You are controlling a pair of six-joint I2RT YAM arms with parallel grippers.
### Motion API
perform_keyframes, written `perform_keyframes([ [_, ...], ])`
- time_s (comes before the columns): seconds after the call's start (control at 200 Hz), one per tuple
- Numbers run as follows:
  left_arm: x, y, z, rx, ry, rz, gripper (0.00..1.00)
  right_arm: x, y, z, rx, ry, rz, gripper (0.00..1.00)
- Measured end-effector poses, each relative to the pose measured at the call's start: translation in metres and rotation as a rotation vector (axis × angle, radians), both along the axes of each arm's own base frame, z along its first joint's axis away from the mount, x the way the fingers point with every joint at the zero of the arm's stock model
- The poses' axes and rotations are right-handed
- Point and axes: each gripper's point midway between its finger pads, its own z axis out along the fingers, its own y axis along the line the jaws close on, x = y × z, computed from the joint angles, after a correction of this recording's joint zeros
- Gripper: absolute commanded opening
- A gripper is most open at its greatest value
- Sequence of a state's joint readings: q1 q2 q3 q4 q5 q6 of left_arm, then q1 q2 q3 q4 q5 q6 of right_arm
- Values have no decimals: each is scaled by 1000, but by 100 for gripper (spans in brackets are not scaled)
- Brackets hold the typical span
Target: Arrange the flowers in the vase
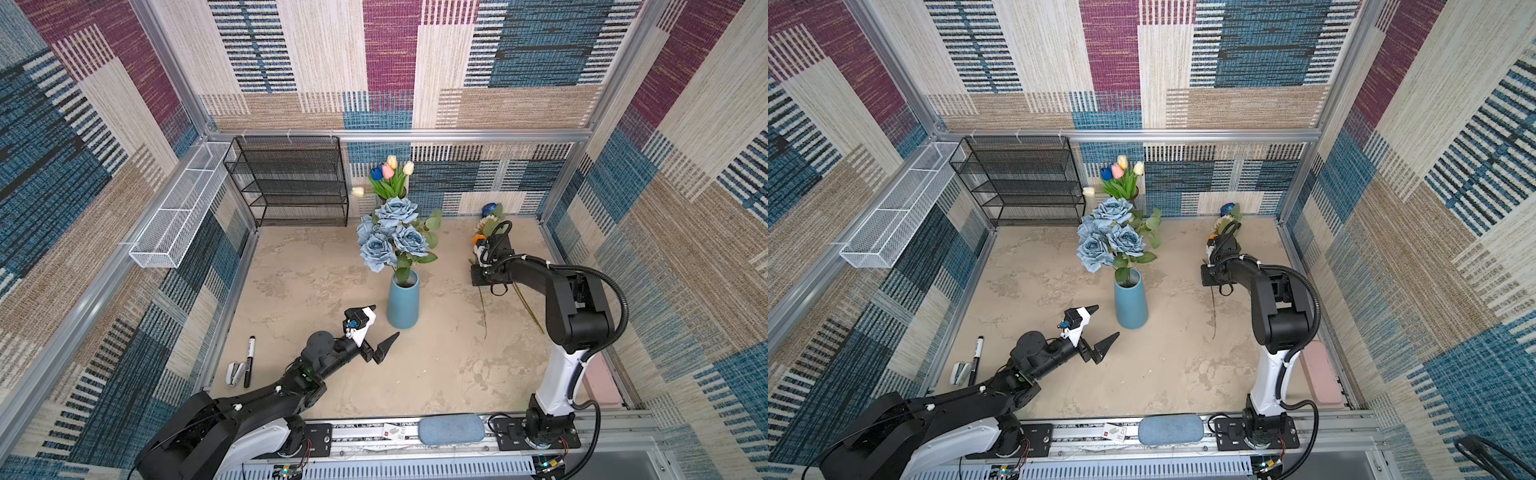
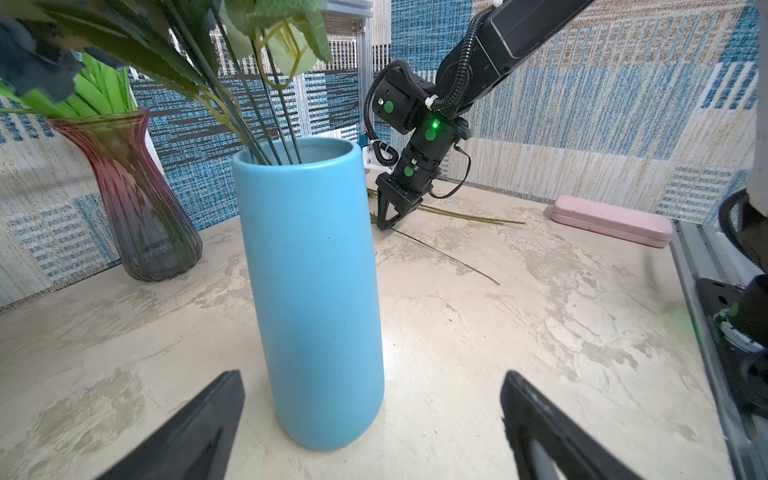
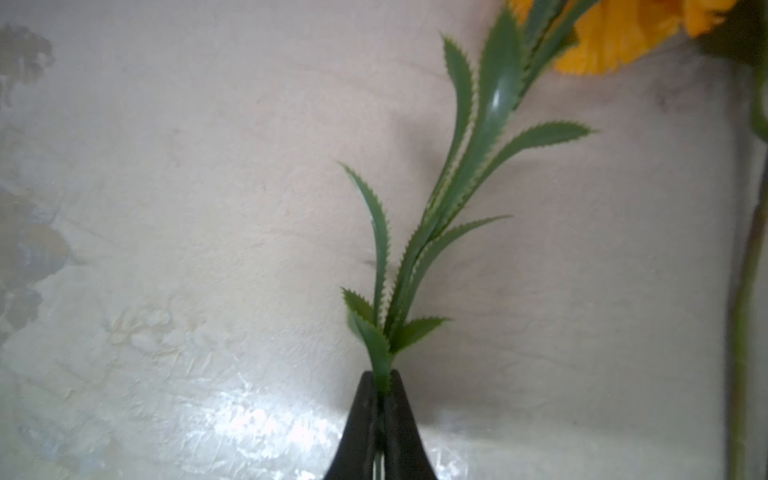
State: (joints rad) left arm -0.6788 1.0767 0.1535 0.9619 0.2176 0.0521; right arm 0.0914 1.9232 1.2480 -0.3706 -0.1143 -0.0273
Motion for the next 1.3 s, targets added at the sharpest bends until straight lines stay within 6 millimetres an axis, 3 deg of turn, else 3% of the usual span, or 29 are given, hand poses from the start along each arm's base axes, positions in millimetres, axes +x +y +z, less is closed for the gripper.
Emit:
perform_keyframes([
  [0.225, 0, 0, 1, -2, -2, 0, 99, 1, 7, 37, 42, -102, 20, 1],
  [0.356, -1, 1, 3, -6, -8, 1, 99, -1, 12, 76, 92, -196, 22, 0],
  [0.436, -2, 1, 4, -10, -12, 1, 99, -7, 21, 119, 152, -306, 49, 0],
  [0.556, -2, 1, 4, -9, -12, 1, 99, -29, 37, 203, 258, -569, 95, 0],
  [0.661, -1, 1, 3, -8, -10, 1, 99, -66, 51, 269, 366, -826, 169, 0],
  [0.902, -1, 1, 2, -7, -9, 1, 99, -155, 97, 373, 606, -1242, 420, 0],
  [1.087, 0, 0, 2, -9, -10, 0, 99, -196, 133, 408, 720, -1404, 591, 0],
  [1.303, 0, 0, 5, -17, -21, 0, 99, -196, 159, 431, 779, -1476, 664, 0],
])
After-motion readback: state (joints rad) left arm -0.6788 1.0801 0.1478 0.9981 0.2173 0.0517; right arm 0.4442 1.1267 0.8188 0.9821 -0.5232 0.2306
